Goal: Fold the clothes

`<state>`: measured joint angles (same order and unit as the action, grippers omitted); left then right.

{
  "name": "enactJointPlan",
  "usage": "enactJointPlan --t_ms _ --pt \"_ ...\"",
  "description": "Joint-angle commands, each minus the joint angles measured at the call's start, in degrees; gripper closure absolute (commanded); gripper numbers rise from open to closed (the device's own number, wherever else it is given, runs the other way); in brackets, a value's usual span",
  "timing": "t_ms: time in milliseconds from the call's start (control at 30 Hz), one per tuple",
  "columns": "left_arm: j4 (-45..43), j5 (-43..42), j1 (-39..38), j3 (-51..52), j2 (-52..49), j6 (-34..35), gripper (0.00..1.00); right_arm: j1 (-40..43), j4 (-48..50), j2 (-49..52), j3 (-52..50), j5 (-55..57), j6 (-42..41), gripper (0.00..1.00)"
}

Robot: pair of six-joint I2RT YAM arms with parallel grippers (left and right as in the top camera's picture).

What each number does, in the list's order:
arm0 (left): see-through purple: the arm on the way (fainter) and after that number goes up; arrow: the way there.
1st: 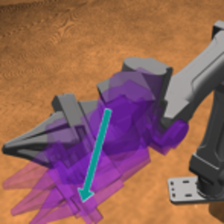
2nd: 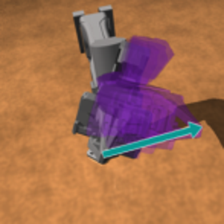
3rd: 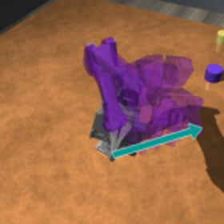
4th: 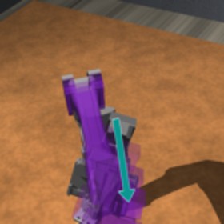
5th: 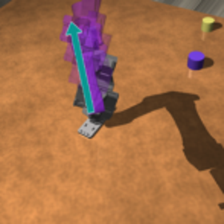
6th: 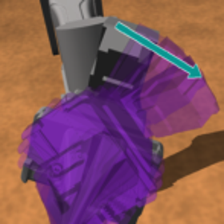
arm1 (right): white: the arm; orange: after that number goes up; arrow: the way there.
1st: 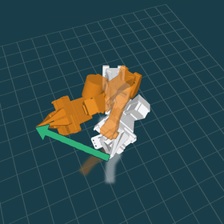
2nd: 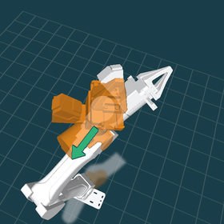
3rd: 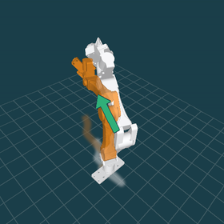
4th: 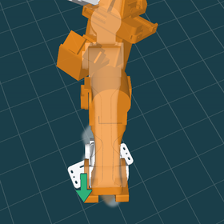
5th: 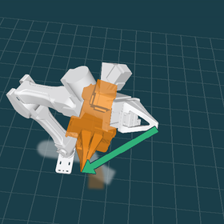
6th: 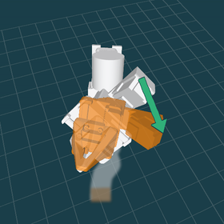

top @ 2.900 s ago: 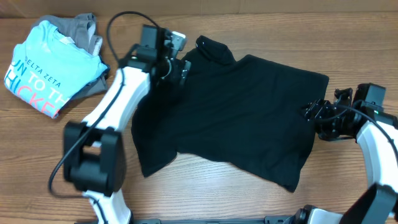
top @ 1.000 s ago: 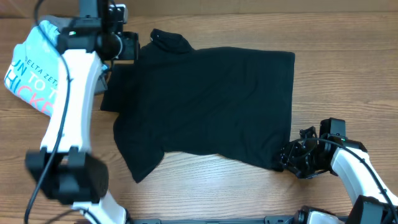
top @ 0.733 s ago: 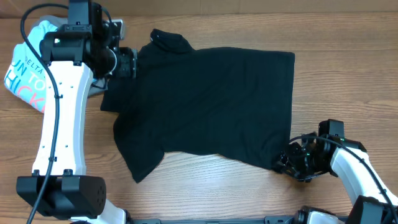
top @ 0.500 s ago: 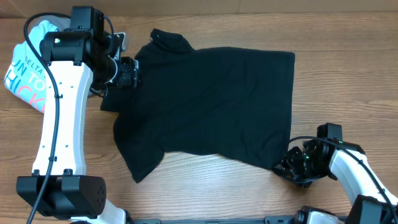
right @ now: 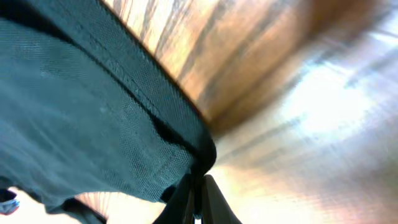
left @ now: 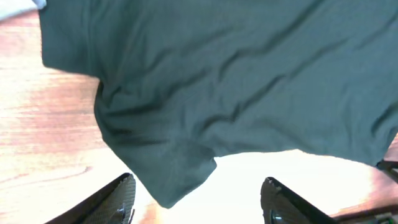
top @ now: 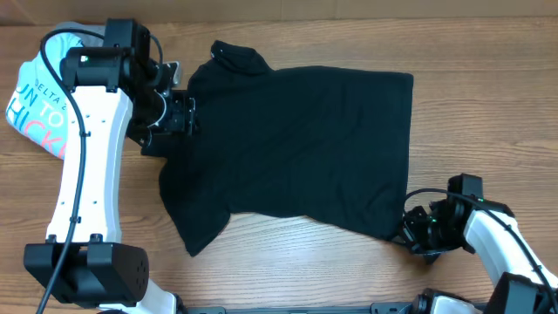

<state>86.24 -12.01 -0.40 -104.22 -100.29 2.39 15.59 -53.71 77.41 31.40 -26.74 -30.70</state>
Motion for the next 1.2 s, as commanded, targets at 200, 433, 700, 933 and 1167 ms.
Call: enactJointPlan --t_ms 200,433,700,933,1167 --pt "-0.2 -0.5 0.0 10.4 0.2 -0.7 0.38 0.7 -5.1 -0.6 2.8 8.1 -1.3 0.94" --pt "-0.6 -1.2 0.0 16.3 0.2 -0.7 0.39 0.7 -3.4 -0.6 2.8 10.0 -5.1 0.70" --pt "-2.0 -1.4 0.0 23.8 0.2 1.0 0.41 0.7 -1.7 -0.6 2.8 10.0 -4.9 0.55" --pt "-10.5 -1.4 -1.6 35.7 0.2 4.9 0.41 0.7 -1.6 -0.6 2.8 10.0 -2.8 0.55" --pt "-14.1 6.9 -12.0 41.2 0.2 8.7 0.40 0.7 -1.0 -0.6 2.8 10.0 -2.3 0.55"
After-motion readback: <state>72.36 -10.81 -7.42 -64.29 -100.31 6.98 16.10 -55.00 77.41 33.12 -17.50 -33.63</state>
